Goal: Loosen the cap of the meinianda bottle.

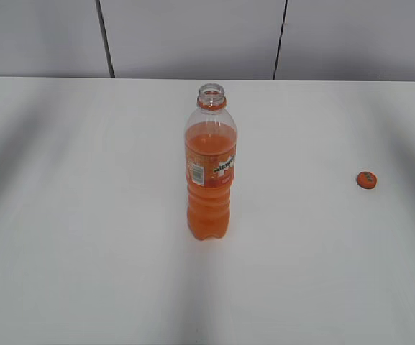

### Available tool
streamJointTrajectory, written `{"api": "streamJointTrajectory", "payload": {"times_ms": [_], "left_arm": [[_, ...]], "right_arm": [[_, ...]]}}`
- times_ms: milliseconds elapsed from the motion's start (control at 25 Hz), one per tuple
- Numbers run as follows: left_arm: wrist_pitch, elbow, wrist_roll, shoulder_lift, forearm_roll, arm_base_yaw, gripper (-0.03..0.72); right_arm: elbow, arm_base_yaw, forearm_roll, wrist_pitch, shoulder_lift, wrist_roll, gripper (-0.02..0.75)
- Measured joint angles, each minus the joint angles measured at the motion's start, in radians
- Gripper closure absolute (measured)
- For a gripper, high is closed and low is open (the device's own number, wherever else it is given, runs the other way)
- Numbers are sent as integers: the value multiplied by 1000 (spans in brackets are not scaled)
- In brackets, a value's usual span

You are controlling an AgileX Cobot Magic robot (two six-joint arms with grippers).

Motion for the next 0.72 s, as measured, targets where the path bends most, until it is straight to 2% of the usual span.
{"api": "streamJointTrajectory", "payload": {"times_ms": [280, 720], "left_arm": [[-1, 107, 0, -91, -28, 0, 208], [-19, 487, -7, -246, -99, 0, 208]], "right_arm": [[144, 0, 1, 0, -108, 0, 146], [578, 0, 0, -66, -323, -1, 146]]}}
